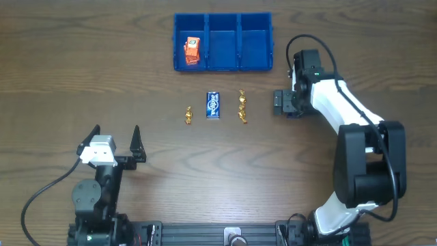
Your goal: Sort Candies Into Trays
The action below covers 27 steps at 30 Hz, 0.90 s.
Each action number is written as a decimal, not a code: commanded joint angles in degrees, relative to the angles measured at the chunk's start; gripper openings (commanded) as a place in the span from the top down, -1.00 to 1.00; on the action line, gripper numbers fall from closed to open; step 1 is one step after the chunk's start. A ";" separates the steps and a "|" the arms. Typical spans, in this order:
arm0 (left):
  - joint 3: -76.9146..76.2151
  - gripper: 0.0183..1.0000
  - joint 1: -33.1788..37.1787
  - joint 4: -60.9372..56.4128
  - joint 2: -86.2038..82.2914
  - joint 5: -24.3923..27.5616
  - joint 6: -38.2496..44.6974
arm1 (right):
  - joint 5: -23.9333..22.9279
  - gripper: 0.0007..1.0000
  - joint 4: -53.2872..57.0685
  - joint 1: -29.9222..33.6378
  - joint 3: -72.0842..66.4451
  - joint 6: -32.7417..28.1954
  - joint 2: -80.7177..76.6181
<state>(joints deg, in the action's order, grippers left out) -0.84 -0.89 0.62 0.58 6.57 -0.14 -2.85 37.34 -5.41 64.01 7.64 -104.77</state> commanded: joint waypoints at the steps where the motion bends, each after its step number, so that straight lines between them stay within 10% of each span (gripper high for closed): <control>1: 0.57 -0.99 0.22 3.17 -0.35 1.86 0.37 | -1.16 -0.90 -0.33 -0.37 0.98 0.04 -1.29; 27: 0.57 -0.99 0.22 3.17 -0.35 1.86 0.37 | -1.16 -0.07 -0.92 -0.37 0.94 0.09 -1.81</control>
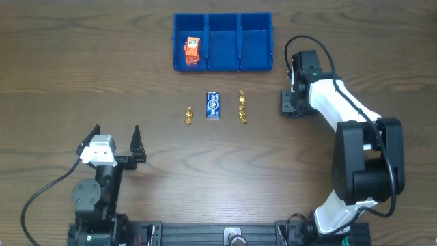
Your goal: Sort Candies Into Trays
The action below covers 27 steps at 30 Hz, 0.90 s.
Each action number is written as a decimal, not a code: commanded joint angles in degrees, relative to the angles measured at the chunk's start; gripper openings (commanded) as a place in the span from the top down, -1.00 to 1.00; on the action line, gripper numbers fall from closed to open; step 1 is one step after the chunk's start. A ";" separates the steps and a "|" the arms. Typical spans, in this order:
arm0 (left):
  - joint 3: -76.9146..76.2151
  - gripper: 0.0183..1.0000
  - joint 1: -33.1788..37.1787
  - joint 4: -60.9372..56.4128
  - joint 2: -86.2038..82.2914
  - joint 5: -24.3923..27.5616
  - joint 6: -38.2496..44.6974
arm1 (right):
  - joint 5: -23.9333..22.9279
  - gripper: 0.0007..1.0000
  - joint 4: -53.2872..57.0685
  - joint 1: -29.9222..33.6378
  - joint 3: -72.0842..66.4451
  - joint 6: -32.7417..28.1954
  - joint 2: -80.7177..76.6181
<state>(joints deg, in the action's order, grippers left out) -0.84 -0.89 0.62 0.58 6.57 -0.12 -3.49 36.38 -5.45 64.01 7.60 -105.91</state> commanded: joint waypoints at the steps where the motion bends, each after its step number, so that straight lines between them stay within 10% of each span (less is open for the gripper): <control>1: 0.57 -0.99 0.22 3.17 -0.35 1.86 0.35 | -0.52 -0.04 0.04 -0.33 0.94 0.13 -0.68; 27: 0.57 -0.99 0.22 3.17 -0.35 1.86 0.35 | -0.96 0.49 4.33 -0.33 5.29 1.40 2.75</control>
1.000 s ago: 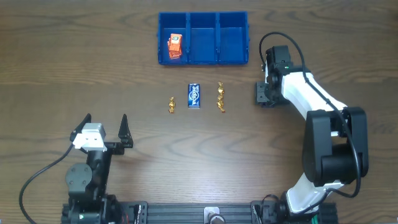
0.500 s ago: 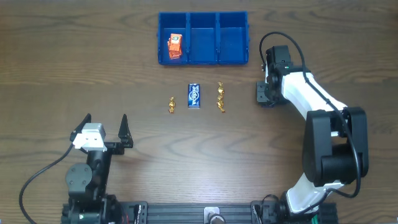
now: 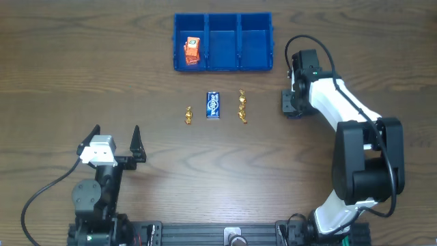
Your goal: Sort Candies Into Trays
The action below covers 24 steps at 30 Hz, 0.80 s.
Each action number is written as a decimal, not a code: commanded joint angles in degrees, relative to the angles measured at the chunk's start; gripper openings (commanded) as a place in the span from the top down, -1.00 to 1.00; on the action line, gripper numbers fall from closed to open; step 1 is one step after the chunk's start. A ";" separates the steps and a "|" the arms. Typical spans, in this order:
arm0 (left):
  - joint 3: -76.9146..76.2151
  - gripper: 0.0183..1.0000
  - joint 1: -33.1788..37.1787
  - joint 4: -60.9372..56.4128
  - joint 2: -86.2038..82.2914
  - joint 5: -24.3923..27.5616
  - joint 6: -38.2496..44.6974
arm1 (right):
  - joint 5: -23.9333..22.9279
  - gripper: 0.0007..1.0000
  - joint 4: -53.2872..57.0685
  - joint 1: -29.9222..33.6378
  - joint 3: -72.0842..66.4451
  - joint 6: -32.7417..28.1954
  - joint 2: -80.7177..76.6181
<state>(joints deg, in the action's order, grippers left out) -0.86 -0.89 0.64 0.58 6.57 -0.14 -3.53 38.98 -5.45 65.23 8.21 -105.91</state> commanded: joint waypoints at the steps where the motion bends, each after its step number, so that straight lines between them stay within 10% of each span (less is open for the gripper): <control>1: 0.59 -0.99 0.22 3.15 -0.35 1.86 0.37 | -0.90 0.50 2.58 -0.35 5.16 0.79 4.07; 24: 0.59 -0.99 0.24 3.15 -0.35 1.86 0.37 | -8.52 0.50 1.77 -20.63 30.69 16.15 4.31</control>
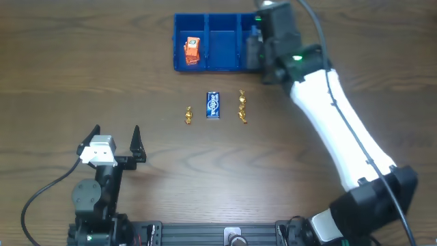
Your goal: Sort Candies Into Trays
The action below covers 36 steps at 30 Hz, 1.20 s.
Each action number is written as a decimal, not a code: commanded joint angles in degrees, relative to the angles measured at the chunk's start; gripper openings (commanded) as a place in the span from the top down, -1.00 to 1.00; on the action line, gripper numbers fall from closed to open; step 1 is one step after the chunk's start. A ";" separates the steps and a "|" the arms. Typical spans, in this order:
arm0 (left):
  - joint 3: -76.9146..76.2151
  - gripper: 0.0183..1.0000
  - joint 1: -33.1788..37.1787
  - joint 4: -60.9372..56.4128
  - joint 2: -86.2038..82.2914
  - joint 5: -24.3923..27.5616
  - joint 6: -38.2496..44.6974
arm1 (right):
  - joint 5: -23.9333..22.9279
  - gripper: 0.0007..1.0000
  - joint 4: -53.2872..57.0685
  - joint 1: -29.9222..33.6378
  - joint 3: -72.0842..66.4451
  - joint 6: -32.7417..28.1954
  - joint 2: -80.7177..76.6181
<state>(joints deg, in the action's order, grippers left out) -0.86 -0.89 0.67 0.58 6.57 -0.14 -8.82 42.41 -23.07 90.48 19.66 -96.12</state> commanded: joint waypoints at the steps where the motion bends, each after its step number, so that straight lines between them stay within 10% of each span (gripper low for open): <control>1: 0.59 -0.99 0.22 3.13 -0.35 1.86 0.37 | -3.89 0.50 -1.64 -3.69 6.84 5.66 -6.88; 36: 0.59 -0.99 0.24 3.13 -0.35 1.86 0.37 | -9.18 0.48 -8.79 -5.64 17.00 5.62 -28.22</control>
<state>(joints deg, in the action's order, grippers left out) -0.89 -0.89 0.69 0.58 6.57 -0.14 -16.51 34.17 -28.73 105.82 26.06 -123.37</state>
